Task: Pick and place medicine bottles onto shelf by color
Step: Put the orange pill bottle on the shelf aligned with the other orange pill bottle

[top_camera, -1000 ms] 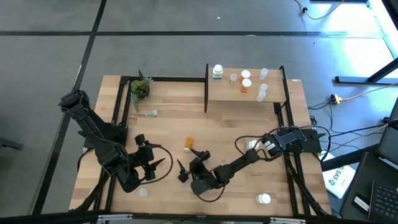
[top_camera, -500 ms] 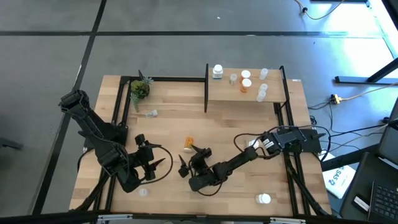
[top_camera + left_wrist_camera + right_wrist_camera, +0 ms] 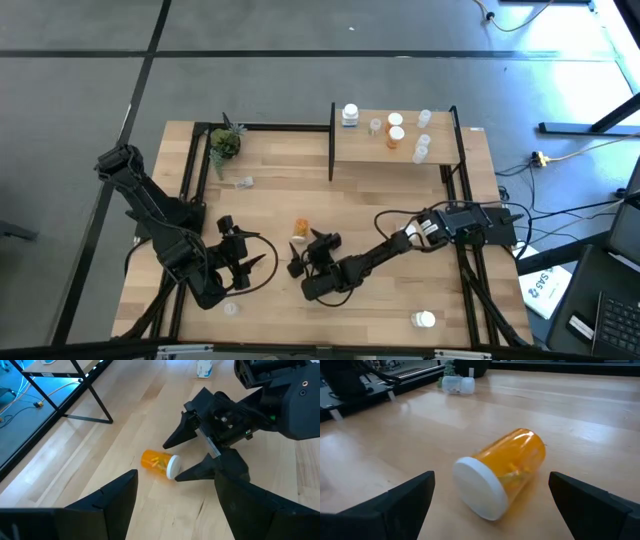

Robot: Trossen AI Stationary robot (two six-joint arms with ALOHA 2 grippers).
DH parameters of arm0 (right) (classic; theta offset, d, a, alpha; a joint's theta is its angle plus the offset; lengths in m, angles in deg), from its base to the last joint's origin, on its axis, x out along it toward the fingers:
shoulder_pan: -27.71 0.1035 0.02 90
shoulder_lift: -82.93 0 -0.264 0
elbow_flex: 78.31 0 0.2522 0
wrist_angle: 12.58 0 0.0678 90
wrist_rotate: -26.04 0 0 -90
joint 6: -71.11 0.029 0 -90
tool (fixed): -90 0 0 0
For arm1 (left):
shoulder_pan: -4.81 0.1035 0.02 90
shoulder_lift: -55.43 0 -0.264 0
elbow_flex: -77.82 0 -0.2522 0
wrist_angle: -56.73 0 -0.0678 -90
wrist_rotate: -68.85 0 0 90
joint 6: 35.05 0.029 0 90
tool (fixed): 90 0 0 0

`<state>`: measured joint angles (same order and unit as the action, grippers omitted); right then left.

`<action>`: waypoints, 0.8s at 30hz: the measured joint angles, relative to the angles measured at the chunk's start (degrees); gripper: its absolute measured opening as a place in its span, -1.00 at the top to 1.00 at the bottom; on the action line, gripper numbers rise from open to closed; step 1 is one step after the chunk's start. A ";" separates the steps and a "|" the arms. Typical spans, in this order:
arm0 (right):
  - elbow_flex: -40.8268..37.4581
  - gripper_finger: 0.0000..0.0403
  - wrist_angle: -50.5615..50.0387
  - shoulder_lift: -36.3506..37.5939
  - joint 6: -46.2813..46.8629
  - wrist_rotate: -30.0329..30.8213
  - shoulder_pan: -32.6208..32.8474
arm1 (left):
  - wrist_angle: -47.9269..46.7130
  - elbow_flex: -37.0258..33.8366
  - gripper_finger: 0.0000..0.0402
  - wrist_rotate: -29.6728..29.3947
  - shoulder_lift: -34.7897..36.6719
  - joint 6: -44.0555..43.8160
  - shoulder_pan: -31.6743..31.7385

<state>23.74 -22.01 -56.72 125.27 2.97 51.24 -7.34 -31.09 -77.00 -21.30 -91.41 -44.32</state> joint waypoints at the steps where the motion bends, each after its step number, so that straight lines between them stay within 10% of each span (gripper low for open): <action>1: 0.00 -0.95 -0.08 0.00 0.04 -0.02 -0.11 | 0.00 0.00 -0.29 -0.01 0.00 0.00 -0.01; 24: 0.00 -0.91 -4.93 0.00 4.36 -1.21 -1.58 | 0.00 0.00 -0.29 0.01 0.00 0.00 0.01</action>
<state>23.74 -26.94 -56.72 129.63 1.77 49.66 -7.34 -31.09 -76.99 -21.30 -91.41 -44.31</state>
